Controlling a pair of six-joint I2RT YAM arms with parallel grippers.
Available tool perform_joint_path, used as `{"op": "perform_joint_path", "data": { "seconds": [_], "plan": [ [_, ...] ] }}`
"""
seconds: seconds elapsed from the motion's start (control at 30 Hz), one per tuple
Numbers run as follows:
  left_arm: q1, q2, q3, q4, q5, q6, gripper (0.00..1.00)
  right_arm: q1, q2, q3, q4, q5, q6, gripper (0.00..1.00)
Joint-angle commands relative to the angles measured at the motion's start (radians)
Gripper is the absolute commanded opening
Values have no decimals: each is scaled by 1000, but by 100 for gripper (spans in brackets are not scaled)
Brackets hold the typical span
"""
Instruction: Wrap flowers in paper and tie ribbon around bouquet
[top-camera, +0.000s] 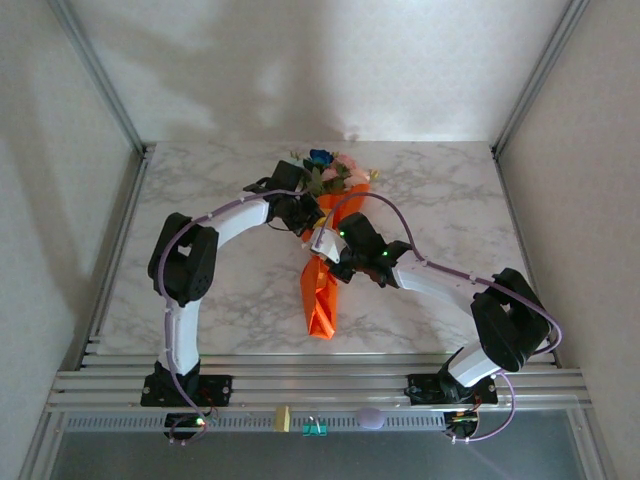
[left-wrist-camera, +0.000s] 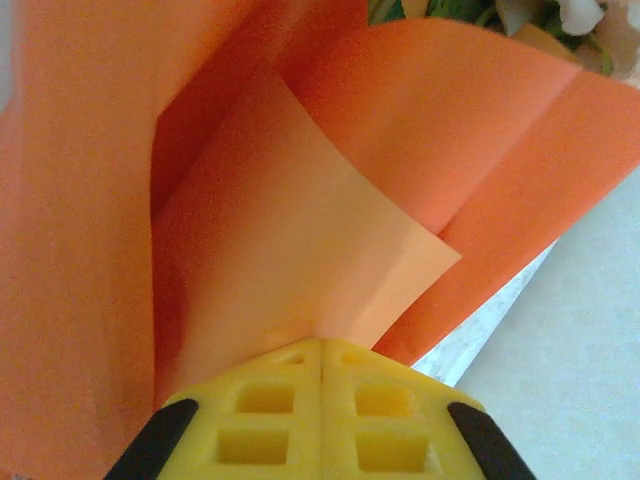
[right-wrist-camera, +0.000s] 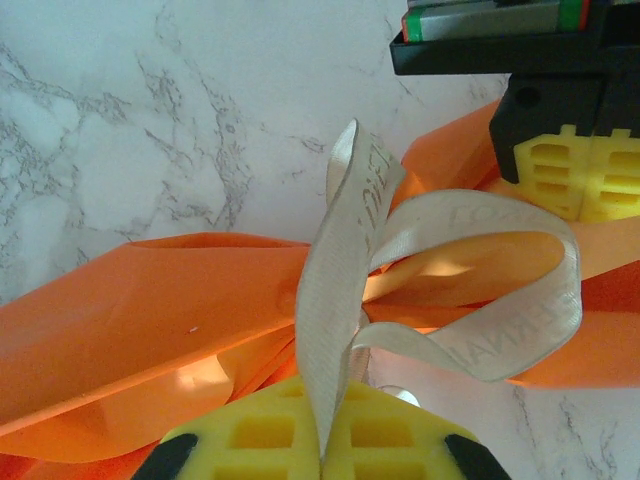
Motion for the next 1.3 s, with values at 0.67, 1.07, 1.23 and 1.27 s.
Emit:
{"op": "perform_joint_path", "data": {
  "seconds": [0.67,1.07,1.23,1.27],
  "plan": [
    [-32,-26,24,-192,11,229,0,9,27,17,19,-6,13,0],
    [-49,-29,3,-226,60,290,0,9,43,34,39,23,12,0],
    [-45,-26,11,-278,113,341,0,6,74,56,64,59,22,0],
    [-44,-26,9,-283,129,346,0,5,78,62,67,63,23,0]
  ]
}}
